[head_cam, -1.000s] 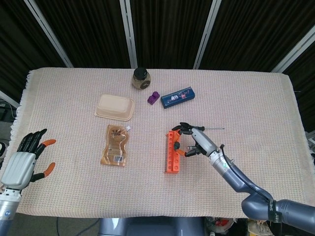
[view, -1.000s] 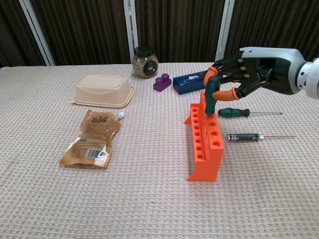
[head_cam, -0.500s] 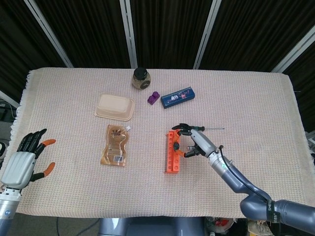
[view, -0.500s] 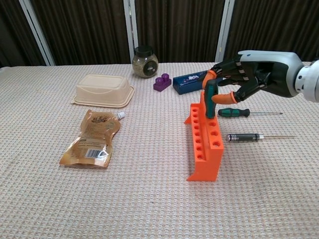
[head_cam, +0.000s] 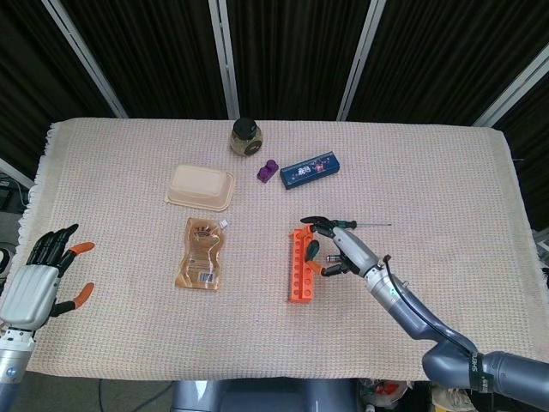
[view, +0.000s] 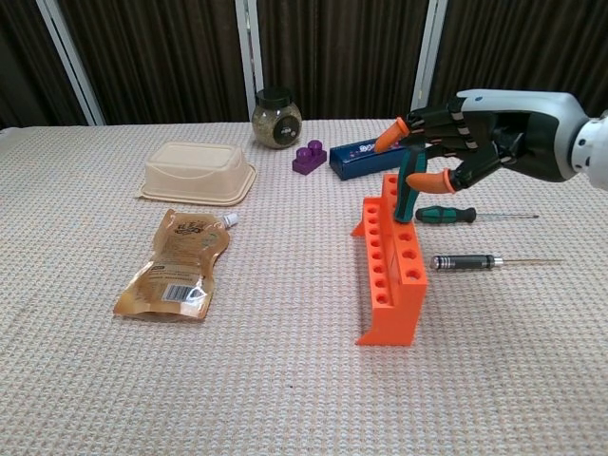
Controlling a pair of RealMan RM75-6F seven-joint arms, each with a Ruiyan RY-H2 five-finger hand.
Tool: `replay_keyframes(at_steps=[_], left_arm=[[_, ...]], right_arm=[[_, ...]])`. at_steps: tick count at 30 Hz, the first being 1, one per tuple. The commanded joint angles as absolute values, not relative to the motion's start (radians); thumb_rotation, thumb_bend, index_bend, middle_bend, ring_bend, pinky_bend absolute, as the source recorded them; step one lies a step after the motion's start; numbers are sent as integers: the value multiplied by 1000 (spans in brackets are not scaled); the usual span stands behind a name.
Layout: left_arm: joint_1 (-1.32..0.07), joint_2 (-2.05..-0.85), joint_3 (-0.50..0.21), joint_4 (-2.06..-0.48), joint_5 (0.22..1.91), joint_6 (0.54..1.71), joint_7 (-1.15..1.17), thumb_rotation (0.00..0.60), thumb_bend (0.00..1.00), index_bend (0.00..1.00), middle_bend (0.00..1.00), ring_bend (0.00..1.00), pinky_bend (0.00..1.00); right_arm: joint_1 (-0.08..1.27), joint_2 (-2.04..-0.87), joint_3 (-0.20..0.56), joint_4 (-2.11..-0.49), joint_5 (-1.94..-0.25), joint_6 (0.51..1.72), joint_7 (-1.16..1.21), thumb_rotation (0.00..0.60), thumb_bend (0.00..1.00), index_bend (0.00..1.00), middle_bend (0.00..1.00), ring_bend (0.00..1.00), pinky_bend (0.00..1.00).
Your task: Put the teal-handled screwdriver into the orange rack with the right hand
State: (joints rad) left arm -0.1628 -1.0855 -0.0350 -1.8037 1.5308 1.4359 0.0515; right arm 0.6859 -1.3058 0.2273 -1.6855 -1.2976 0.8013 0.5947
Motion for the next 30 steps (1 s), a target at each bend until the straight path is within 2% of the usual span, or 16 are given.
replay_keyframes(at_steps=[1,6,12,17,25,30], left_arm=[[-163,-1085,-36,-1805,1533,1437,51,600,318,225,0,0,0],[-163,-1082,-38,-1807,1538,1444,48,600,318,224,0,0,0],[-158,-1078,-42,-1801,1531,1453,49,600,318,225,0,0,0],[-150,-1078,-36,-1790,1524,1453,46,600,317,226,0,0,0],[-140,-1093,-30,-1776,1528,1465,47,600,318,226,1,0,0],[-132,-1103,-24,-1767,1542,1478,49,600,318,218,1,0,0]], right_arm=[[677,-1289,226,-1703,-1315,816,597,600,342,285,95,0,0],[657,-1244,224,-1754,-1350,849,609,600,342,262,95,0,0],[598,-1162,226,-1809,-1388,961,572,600,343,260,117,0,16],[517,-1104,226,-1819,-1356,1105,403,600,342,260,133,0,24],[382,-1167,193,-1763,-1341,1408,1,600,342,253,122,0,24],[317,-1193,149,-1736,-1360,1496,-86,600,343,201,90,0,13]])
